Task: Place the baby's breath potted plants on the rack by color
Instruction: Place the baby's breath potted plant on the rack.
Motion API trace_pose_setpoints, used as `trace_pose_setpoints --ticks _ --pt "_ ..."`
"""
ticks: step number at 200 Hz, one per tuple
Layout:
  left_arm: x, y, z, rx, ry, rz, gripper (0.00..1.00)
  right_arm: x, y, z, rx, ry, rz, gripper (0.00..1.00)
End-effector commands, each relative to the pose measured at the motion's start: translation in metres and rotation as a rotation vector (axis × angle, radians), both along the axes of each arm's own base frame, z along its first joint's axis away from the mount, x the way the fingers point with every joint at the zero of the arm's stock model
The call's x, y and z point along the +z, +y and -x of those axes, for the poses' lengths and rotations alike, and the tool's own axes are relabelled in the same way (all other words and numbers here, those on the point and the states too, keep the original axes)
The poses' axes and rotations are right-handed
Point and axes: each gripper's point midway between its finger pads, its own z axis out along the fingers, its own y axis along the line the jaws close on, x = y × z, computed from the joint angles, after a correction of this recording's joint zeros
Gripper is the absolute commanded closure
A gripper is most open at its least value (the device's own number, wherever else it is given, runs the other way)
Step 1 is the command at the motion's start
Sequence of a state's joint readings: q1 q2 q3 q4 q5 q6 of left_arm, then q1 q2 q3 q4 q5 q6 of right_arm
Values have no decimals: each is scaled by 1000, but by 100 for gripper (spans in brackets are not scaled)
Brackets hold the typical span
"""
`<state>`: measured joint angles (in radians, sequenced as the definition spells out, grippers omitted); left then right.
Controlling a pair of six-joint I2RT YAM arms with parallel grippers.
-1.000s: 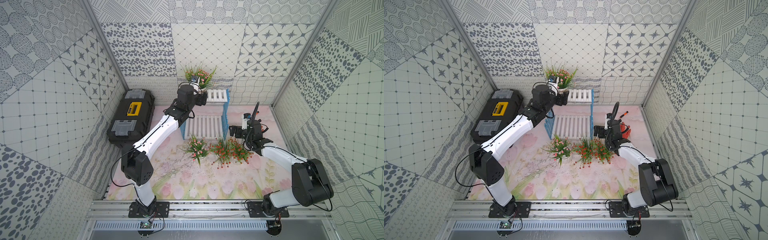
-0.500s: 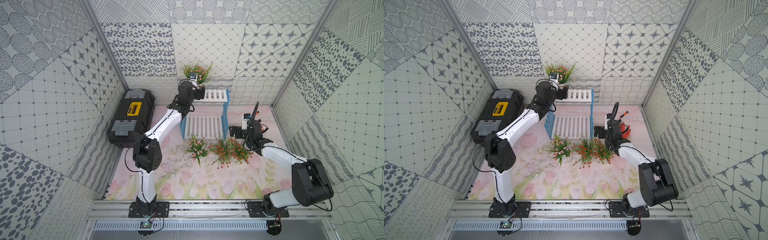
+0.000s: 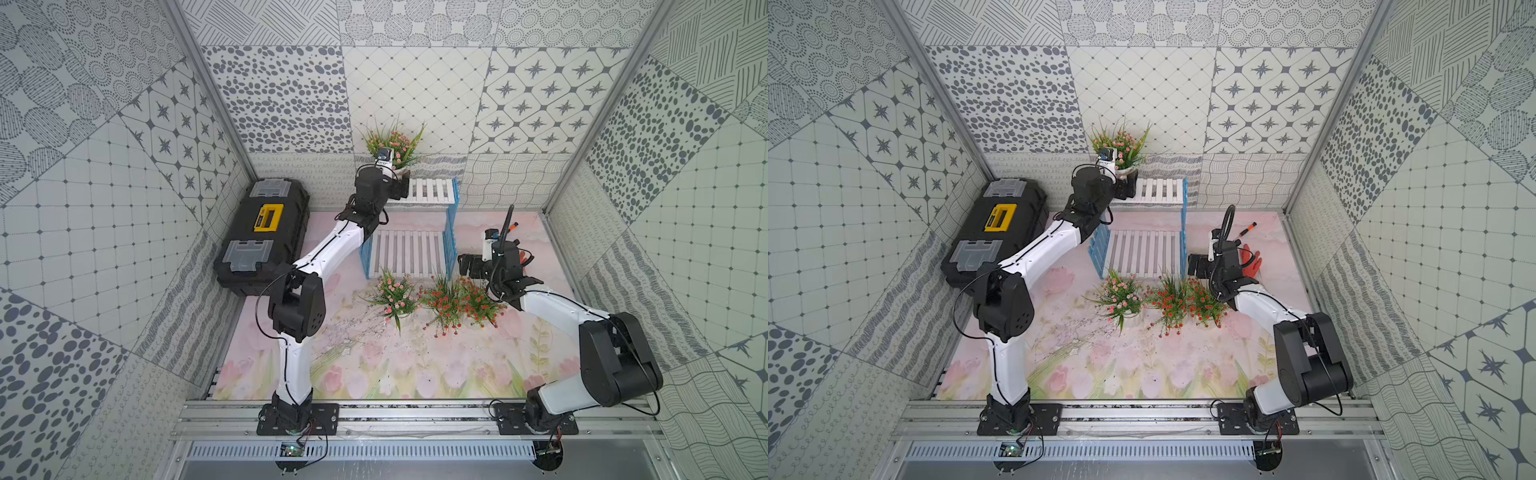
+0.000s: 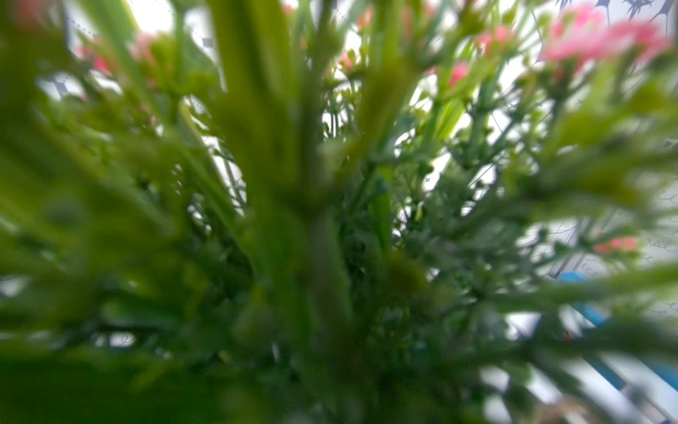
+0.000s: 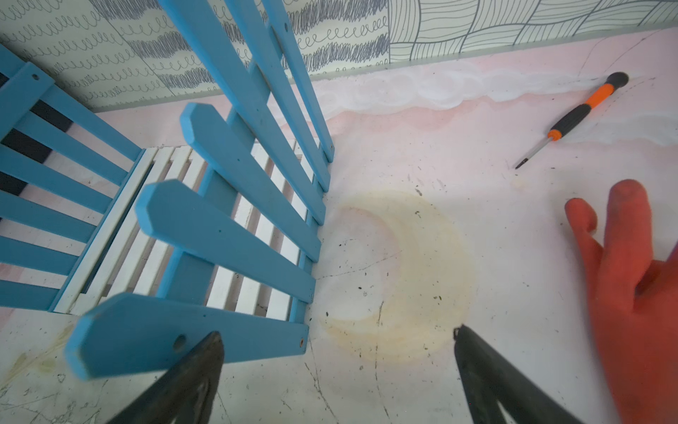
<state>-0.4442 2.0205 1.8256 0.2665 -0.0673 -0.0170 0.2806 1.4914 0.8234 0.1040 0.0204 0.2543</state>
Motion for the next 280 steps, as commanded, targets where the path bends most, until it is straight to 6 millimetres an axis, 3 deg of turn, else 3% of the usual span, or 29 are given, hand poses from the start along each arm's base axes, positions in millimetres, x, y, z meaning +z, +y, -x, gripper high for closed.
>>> trace_pose_setpoints --ticks 1,74,131,155,217,280 --pt "27 6 11 -10 -93 79 56 5 3 -7 0 -30 3 2" --pt "2 6 9 -12 -47 56 30 4 2 -8 0 -25 8 2" --pt "6 7 13 -20 -40 66 17 3 3 -8 2 -22 5 2" --pt "2 5 15 -35 -24 69 2 4 3 -8 3 -23 3 2" --pt "4 2 14 -44 -26 55 2 3 4 -8 6 -22 5 2" --pt "8 5 26 -61 -47 71 2 5 4 -7 11 -23 0 2"
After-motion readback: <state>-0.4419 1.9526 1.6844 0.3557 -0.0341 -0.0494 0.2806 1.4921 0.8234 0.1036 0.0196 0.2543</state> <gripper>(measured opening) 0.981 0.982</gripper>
